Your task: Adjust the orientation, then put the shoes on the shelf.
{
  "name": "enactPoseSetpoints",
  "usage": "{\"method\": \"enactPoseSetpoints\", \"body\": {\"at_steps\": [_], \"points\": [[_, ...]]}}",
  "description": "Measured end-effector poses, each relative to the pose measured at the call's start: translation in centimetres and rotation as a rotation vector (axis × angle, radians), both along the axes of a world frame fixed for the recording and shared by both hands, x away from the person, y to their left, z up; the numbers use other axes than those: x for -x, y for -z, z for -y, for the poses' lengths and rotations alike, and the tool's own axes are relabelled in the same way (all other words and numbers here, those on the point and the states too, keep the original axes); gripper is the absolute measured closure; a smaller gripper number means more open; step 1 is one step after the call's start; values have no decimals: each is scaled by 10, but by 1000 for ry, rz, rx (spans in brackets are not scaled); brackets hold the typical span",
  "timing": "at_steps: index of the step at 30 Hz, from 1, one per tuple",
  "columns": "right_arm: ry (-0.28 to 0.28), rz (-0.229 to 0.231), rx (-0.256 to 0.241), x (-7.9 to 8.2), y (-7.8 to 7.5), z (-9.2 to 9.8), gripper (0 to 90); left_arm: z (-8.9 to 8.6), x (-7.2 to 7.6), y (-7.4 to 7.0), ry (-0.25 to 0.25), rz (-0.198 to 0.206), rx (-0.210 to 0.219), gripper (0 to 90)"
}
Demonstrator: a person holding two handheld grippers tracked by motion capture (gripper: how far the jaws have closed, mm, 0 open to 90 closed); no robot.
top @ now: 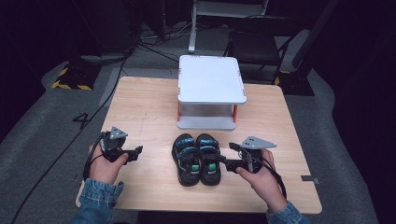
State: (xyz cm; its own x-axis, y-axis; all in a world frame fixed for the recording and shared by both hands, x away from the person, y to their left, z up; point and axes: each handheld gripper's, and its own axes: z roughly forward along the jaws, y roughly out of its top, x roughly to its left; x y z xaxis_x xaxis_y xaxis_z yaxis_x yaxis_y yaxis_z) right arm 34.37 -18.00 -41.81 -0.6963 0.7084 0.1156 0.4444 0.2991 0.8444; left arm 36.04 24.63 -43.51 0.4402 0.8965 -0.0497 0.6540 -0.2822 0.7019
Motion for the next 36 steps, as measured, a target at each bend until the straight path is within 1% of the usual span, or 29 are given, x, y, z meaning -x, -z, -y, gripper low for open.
{"method": "enactPoseSetpoints", "body": {"at_steps": [1,2,3,5,6,7,8,9,11,12,13,14,15,16,17,18,19,20,22,23,25,27,29,30,31,32,33,35,36], "points": [[-9,-6,5,1,0,-4,332,0,-1,-1,1,1,3,240],[-9,-6,5,1,0,-4,332,0,-1,-1,1,1,3,240],[-21,-14,16,2,0,-8,339,-1,-3,-2,1,6,6,240],[-38,-35,60,3,2,-16,375,-1,-7,-3,3,14,17,240],[-60,-48,94,4,3,-20,442,-1,-9,-3,7,14,25,240],[-67,-60,91,4,3,-23,465,0,-12,-4,5,16,35,241],[-92,-112,78,5,3,-30,473,0,-14,-4,14,16,35,240],[-96,-127,72,6,3,-34,474,2,-17,-5,15,24,36,240],[-82,-141,62,8,3,-41,492,3,-18,-5,20,25,36,241],[-82,-141,62,8,3,-41,492,3,-19,-6,29,23,35,241],[-78,-150,65,9,4,-48,493,3,-20,-6,30,25,48,241],[-78,-150,65,9,4,-48,493,3,-20,-6,30,25,48,240],[-73,-144,84,8,8,-54,495,5,-20,-6,40,25,43,239],[-73,-144,84,8,8,-54,495,5,-20,-6,40,25,43,238],[-76,-147,85,8,13,-60,498,7,-19,-7,51,27,49,238],[-76,-147,85,8,13,-60,498,7,-19,-7,51,27,49,238],[-71,-157,103,8,16,-64,472,8,-19,-8,53,32,55,236],[-71,-157,103,8,16,-64,472,8,-19,-8,53,32,55,236],[-53,-144,121,6,17,-66,415,9,-19,-9,54,37,58,236],[-31,-161,118,5,17,-66,419,9,-18,-8,53,35,55,236],[-6,-183,104,4,18,-66,423,9,-18,-6,53,29,47,237],[0,-187,99,4,19,-66,428,9,-17,-5,49,28,46,237],[15,-197,90,2,19,-66,463,10,-16,-5,49,24,46,237],[24,-218,49,-1,19,-65,488,10,-15,-5,50,28,42,237],[28,-230,33,-2,19,-65,489,10,-14,-5,51,27,41,238],[37,-231,24,-3,19,-65,484,10,-14,-5,51,27,41,237],[42,-226,27,-5,20,-67,479,10,-13,-5,51,29,40,237],[44,-245,39,-6,23,-72,475,10,-13,-4,51,26,34,238],[44,-245,39,-6,23,-72,475,10,-13,-4,51,26,34,238]]}}
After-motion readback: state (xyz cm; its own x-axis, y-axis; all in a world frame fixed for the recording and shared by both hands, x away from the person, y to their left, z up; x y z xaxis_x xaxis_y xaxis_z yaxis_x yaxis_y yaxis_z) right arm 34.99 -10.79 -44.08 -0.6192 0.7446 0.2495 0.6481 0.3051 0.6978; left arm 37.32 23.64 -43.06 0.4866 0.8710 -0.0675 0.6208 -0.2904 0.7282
